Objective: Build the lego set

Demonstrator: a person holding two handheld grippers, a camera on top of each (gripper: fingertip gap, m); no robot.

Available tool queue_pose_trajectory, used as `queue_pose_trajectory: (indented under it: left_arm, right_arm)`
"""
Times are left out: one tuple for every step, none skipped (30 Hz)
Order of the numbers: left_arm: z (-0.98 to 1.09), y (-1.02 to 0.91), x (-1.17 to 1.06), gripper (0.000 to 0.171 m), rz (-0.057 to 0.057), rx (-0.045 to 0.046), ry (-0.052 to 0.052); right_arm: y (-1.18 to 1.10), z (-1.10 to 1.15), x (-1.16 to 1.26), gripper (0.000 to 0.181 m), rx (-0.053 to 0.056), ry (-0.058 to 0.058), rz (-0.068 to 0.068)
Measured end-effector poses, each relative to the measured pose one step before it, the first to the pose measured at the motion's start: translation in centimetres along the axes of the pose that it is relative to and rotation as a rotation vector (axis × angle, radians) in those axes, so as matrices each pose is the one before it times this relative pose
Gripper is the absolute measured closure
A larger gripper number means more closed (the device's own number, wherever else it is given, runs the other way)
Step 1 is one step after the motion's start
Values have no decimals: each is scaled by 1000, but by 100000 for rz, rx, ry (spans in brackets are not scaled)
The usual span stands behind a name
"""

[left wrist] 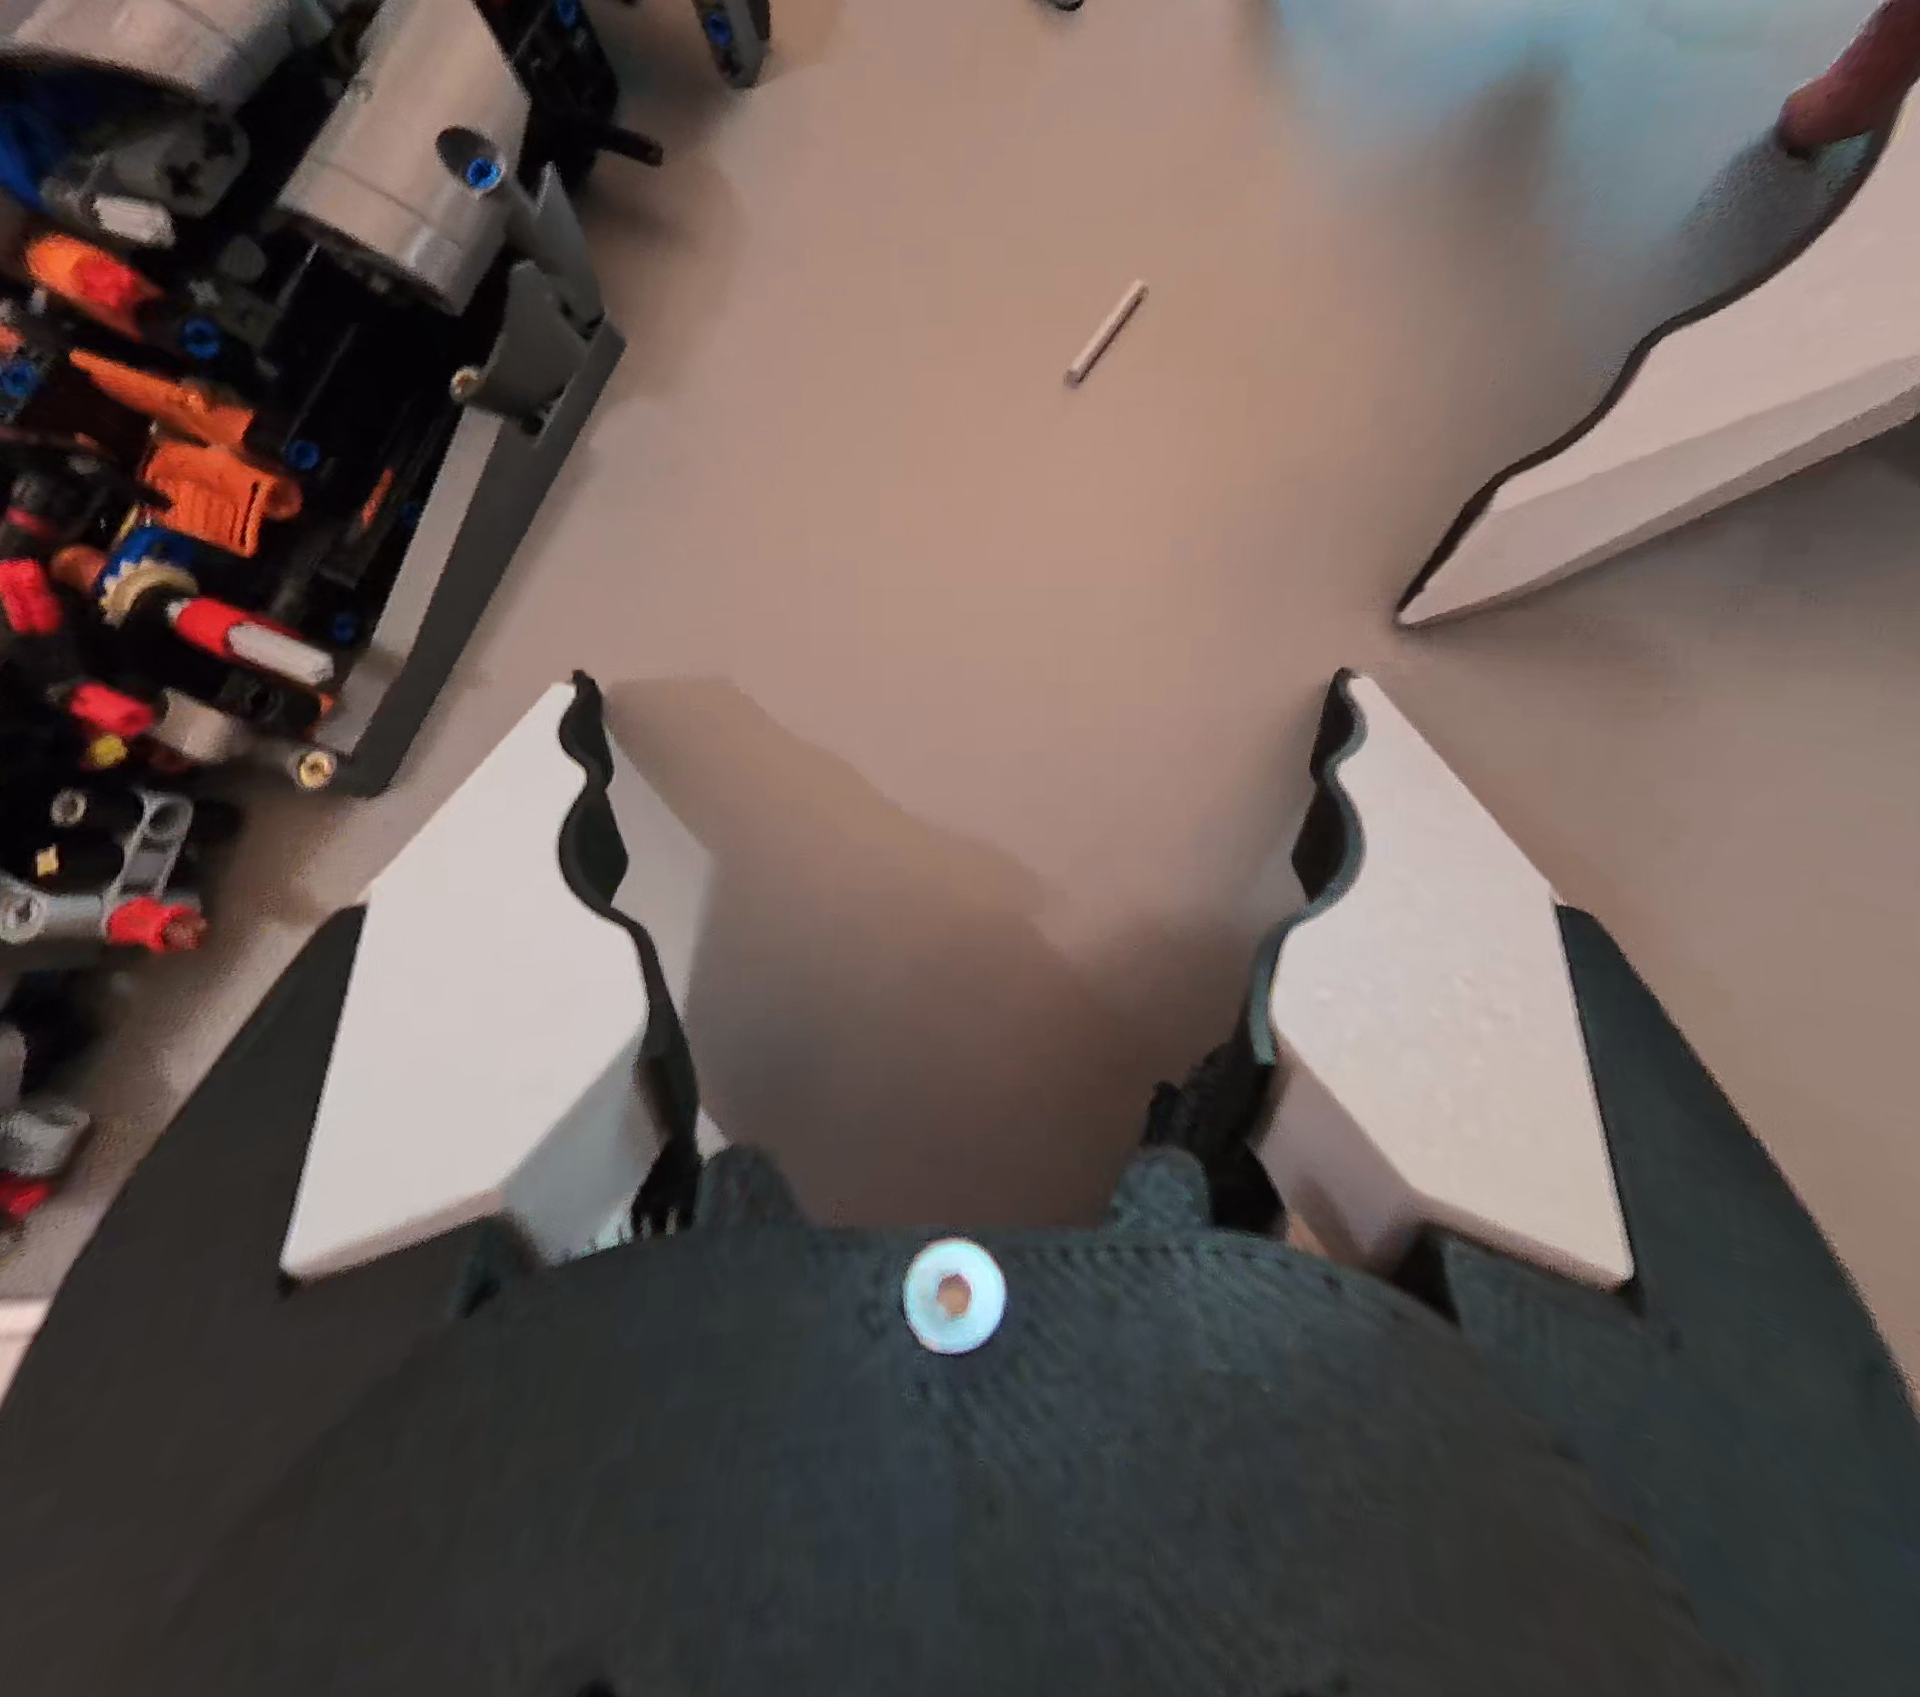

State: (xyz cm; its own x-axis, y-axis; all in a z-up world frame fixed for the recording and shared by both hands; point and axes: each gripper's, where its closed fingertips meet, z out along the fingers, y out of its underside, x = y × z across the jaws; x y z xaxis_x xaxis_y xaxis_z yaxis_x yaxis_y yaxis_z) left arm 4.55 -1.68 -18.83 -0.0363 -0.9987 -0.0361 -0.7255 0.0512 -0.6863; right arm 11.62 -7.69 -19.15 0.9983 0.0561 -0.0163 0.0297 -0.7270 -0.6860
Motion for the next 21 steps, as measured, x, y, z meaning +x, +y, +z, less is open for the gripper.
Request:
queue_pose_trajectory:
  left_arm:
    - [-130, 316, 65, 43, -2131, -601, 1310]
    - [-142, 135, 77, 43, 924, 34, 1118]
    - [-247, 272, -52, 44, -712, -583, -966]
    - [-285, 244, -4, 46, -432, 308, -479]
    - [-271, 237, -29, 48, 172, 621, 82]
    - [-326, 298, -36, 50, 514, 79, 486]
    - [-332, 305, -71, 51, 572, 296, 518]
    - [-371, 422, -245, 51, -404, -411, -392]
    - [-400, 436, -321, 50, -875, -70, -744]
    - [-395, 426, -302, 50, -598, 440, -721]
    - [-433, 548, -521, 45, -1336, -589, -1332]
    - [-408, 591, -690, 40, -1912, -606, -1463]
    - [-384, 503, -657, 36, -1489, -295, -1265]
    - [-388, 493, -644, 34, -1212, -528, -1321]
    - [-357, 552, -664, 29, -1037, -705, -876]
    - [-364, 545, -670, 24, -894, -377, -616]
    - [-378, 520, -619, 21, -717, -449, -697]
    - [-311, 569, -772, 14, -1461, -904, -1322]
    - [-337, 441, -741, 14, -475, -163, -413]
    - [-321, 363, -833, 13, -873, 121, -539]
    - [-299, 354, -885, 13, -880, 59, -756]
  right_arm:
    - [34, -34, -11, 35, 26, -828, -1111]
    - [32, -29, 13, 35, -45, -1112, -1155]
    - [65, 31, 108, 33, -426, -183, 162]
    - [0, 0, 20, 32, 5, 49, -49]
    - [0, 1, -8, 32, -1, 7, -14]
    - [-7, 6, 7, 32, 5, -23, 12]
    - [-5, 6, -1, 32, -16, -15, 0]
    - [12, 4, 16, 32, -35, 82, 73]
    - [4, 11, 14, 31, -30, 57, 71]
    - [1, -1, 1, 31, -10, 13, 6]
    - [6, -6, -9, 31, 8, 14, 3]
    - [-4, 5, 0, 31, -26, -7, 3]
    - [6, -3, -8, 31, -39, -70, -30]
    - [6, 9, -16, 31, -2, -25, -96]
    - [3, 0, -22, 30, -27, -31, -39]
    - [1, -1, 10, 30, -4, 3, 12]
    - [2, -1, -1, 30, -14, -9, -6]
    - [0, 0, -9, 30, -4, 5, 1]
    - [1, 0, 0, 30, -4, 2, -1]
    - [0, 0, 0, 30, -2, 3, 1]
    - [1, 0, 0, 30, -4, 0, 5]
